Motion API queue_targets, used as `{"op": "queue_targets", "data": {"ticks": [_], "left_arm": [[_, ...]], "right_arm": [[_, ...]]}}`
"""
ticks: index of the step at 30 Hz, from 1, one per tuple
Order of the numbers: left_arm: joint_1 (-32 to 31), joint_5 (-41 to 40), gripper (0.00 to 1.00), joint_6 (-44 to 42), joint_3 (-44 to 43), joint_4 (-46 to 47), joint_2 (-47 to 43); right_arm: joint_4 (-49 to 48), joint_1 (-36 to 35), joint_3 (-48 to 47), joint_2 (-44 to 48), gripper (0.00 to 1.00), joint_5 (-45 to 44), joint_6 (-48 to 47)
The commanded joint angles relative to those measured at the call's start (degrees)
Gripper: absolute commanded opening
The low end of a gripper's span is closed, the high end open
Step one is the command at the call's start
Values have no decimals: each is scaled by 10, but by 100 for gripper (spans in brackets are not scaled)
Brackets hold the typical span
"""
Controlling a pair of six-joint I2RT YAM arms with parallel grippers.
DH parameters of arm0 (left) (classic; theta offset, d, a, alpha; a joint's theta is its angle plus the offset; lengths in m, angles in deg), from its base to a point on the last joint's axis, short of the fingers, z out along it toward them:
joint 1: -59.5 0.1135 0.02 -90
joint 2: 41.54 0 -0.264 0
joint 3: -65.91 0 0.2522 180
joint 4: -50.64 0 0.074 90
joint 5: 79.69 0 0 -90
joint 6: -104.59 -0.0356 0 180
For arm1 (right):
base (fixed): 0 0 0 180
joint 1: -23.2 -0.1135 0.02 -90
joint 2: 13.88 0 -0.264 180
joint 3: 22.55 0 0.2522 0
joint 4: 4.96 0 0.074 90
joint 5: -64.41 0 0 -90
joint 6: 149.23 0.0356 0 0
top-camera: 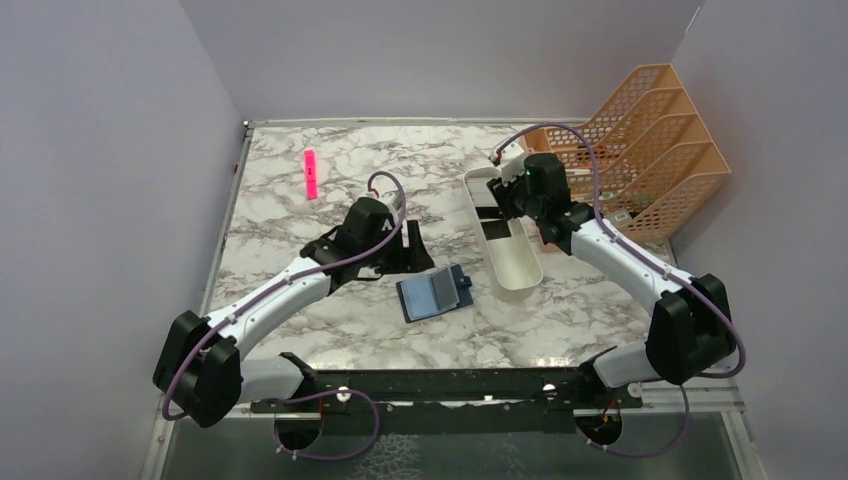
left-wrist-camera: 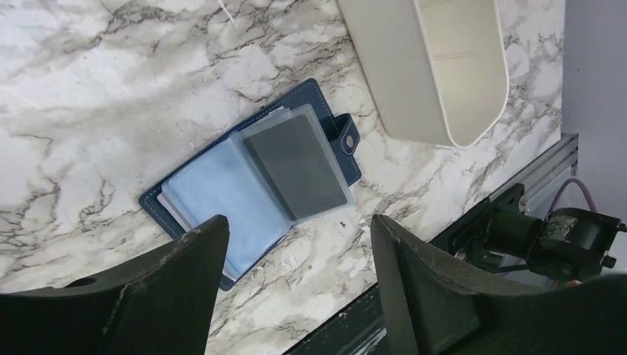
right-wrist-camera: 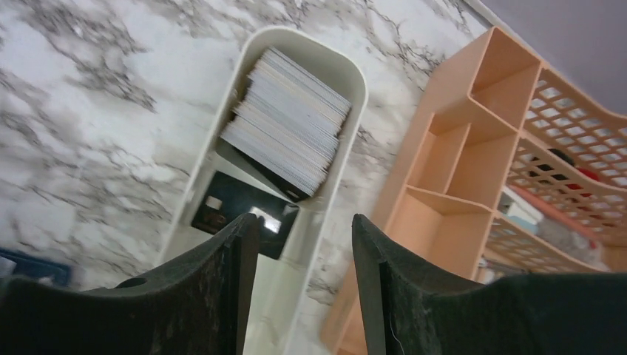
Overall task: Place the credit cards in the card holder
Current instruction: Pick up the credit card from the storage box.
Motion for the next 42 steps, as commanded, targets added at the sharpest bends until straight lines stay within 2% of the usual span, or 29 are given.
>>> {"op": "queue_targets", "data": {"ticks": [1,7,11,20,33,42], "left_arm": [[-2,-19,75,-46,-22,-18,-40],[-2,-51,75,-96,-32,-58,-103],[-2,-107,75,-105,-29,-86,-151],[-2,-143,76,-116,-16,-94,-228],[-2,-171,77,-115,-12,-99,-266],[-2,-161,77,-116,-13,-98,-255]], "right_arm": [[-8,17,24,-6,55,50,-229],[-8,73,9,-22,57,171,-313],[-2,74,8,-55,62,197,-393],[-27,74,4,-109,63,263,-496],[-66,74,-22,-196,63,230,-558],[-163,74,1,-206,54,173,-551]]}}
